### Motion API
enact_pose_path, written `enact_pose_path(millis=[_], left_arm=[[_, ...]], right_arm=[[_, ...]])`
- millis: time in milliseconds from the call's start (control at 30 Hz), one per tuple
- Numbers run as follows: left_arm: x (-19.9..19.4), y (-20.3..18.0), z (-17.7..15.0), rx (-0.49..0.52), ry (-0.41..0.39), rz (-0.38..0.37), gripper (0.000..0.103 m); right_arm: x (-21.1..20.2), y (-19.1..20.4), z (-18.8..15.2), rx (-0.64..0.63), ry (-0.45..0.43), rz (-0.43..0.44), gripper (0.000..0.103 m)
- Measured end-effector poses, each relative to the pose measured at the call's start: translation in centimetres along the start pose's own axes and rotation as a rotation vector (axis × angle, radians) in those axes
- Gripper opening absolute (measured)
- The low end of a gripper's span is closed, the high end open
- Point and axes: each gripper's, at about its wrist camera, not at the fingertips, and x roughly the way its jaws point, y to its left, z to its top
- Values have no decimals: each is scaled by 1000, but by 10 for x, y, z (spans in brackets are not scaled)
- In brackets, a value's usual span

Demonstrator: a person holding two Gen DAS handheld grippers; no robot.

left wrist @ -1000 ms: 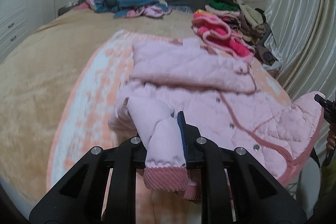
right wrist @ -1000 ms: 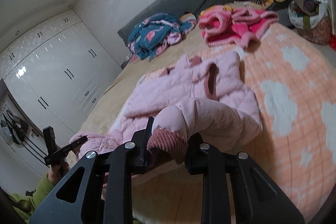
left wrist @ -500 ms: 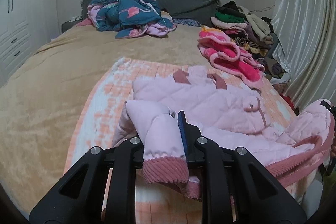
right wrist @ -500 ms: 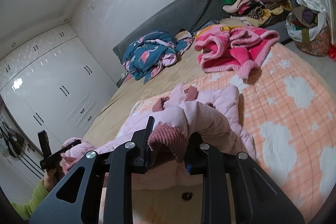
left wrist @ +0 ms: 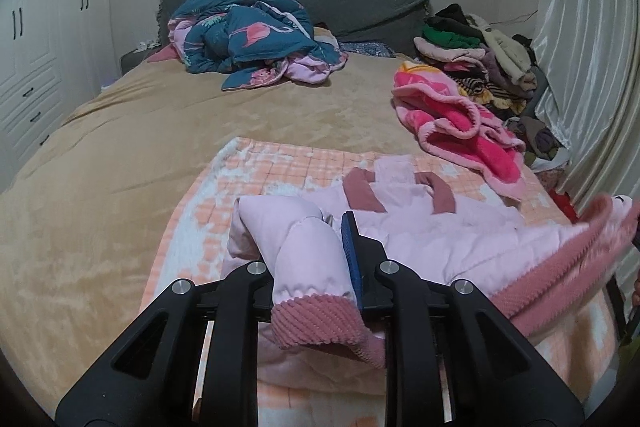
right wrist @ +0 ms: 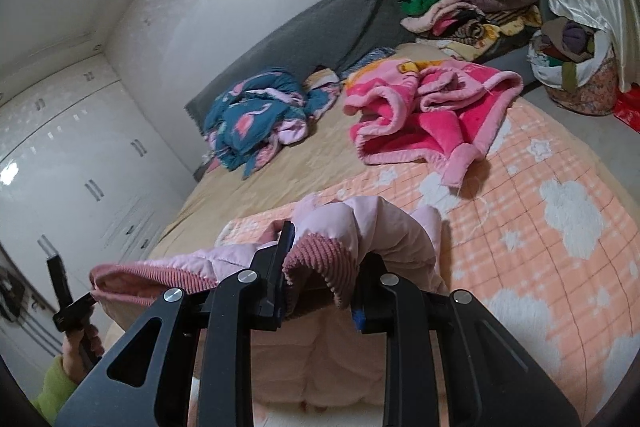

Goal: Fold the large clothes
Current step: 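Lift the hem with both grippers and fold it over toward the collar, then open both grippers and release the folded hem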

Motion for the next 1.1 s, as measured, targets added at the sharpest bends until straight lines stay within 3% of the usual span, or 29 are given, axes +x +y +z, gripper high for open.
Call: enact_pose_path(millis=[367,567,667,733,767,933,1100], left_arm=[[70,6,-3,32,57,59,16],[93,10,-11,34,82,50,17],[101,13,-15,31,93,39,18],[104,14,-16,24,94,29,19],[105,14,-17,20,94,26,20],[106,11,-19,16,94,-5,31],[99,4,-18,20,84,-7,36]], right_arm=[[83,-35,5,95,104,-108,24],[102,-52,-3,216,114,-49,35],[96,-48,-6,226,87,7,47],[90,-39,-11,187,63,32,79],[89,-33,-16,149,60,12,86],[114,-6,-57,-77,187,-112,88],[152,14,-107,-336,294,-332,94]])
